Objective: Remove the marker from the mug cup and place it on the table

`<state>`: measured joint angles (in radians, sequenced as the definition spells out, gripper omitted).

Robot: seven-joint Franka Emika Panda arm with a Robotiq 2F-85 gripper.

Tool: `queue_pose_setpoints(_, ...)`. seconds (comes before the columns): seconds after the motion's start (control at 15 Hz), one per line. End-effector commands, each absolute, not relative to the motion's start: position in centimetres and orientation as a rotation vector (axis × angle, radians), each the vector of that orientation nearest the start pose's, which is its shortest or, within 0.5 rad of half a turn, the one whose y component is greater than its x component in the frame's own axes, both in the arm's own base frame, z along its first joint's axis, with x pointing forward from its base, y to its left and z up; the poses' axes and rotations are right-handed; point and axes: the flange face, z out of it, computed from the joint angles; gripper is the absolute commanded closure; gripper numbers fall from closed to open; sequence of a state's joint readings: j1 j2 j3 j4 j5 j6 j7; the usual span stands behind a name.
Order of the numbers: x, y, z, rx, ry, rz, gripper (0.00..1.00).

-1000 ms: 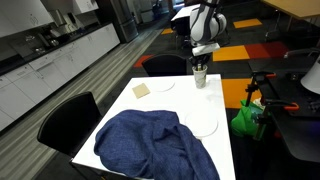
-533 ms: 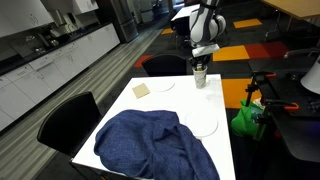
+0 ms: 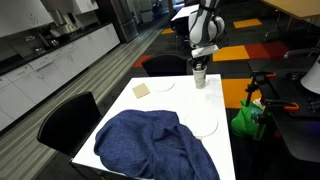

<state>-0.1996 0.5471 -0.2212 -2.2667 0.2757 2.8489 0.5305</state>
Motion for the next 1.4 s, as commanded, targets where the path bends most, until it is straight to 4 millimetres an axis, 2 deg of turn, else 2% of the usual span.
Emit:
queue_pose_setpoints(0.0,48.2,-23.8,12.6,-2.660,1.732,-0.116,0.60)
queue_pose_setpoints(0.07,48.2,-23.7,12.6,-2.663,1.730,-0.119,0.83)
queue_pose_setpoints(0.2,48.1,-23.4,12.7,-2.671,1.722,-0.121,0.85)
queue_pose_setpoints(0.33,47.8,-22.9,12.9,-2.677,1.717,-0.122,1.00)
queue_pose_setpoints(0.47,47.5,-22.6,13.5,-2.682,1.713,-0.132,0.95)
queue_pose_setpoints(0.8,45.9,-22.3,15.6,-2.706,1.729,-0.162,0.95)
queue_pose_setpoints(1.0,44.7,-21.8,18.1,-2.721,1.702,-0.189,0.95)
queue_pose_setpoints(1.33,43.9,-21.2,22.1,-2.727,1.641,-0.309,0.95)
